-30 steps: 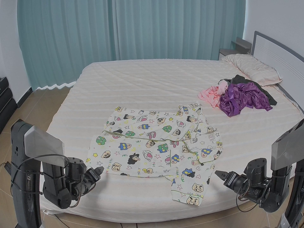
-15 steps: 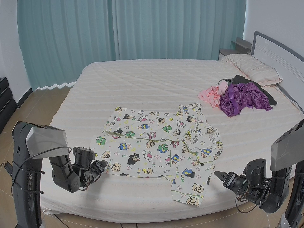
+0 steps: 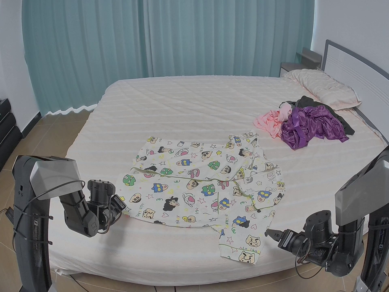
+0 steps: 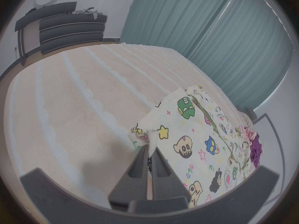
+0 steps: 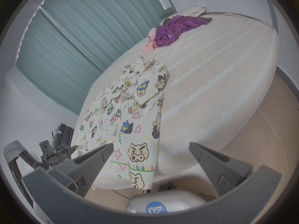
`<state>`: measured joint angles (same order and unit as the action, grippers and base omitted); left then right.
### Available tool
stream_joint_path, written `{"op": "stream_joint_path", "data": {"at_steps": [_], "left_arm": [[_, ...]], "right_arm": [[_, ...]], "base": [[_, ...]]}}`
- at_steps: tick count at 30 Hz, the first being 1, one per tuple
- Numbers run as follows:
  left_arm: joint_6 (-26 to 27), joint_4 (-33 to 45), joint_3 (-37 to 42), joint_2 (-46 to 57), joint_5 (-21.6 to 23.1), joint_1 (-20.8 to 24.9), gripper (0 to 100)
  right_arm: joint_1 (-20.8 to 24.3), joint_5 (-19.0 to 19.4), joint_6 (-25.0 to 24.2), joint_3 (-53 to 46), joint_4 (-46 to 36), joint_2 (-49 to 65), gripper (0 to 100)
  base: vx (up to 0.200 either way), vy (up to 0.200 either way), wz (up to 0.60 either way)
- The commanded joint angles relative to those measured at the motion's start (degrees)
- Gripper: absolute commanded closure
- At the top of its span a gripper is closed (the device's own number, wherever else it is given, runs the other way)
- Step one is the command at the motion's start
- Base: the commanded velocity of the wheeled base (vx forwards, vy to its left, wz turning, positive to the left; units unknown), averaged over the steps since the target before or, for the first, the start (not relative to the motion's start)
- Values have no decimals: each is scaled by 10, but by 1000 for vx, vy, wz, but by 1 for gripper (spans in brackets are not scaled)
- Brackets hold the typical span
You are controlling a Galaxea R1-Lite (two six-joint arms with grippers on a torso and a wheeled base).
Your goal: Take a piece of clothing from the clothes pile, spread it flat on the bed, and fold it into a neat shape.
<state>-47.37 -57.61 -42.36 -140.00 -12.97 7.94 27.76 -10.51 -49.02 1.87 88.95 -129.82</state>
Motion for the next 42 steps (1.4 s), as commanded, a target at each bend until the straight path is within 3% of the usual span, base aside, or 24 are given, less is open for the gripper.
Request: {"op": "stream_joint_path", "data": {"at_steps": [1,6,12,18,28,36,37,42], "left_arm": [[-25,-19,0,3,-8,-1,100],[-49,-102,24,3,-18,-1,100],[-49,-172,54,3,-18,-14,100],[-54,-188,53,3,-17,-22,100],[-55,-188,53,1,-17,-21,100],[-54,-188,54,0,-17,-21,100],[-55,-188,54,1,-17,-20,100],[-55,-188,54,0,-17,-21,100]], "right_arm": [[4,5,24,40,10,-55,0],[-2,9,83,87,9,-88,0],[-12,74,95,107,7,-98,0],[-35,89,107,169,-41,-128,0],[-32,99,113,191,-40,-148,0],[-64,117,141,237,-49,-164,0],[-68,117,148,242,-52,-165,100],[-71,117,149,244,-52,-162,100]], "base": [[0,0,0],[0,0,0],[0,0,0],[0,0,0],[0,0,0],[0,0,0],[0,0,0],[0,0,0]]}}
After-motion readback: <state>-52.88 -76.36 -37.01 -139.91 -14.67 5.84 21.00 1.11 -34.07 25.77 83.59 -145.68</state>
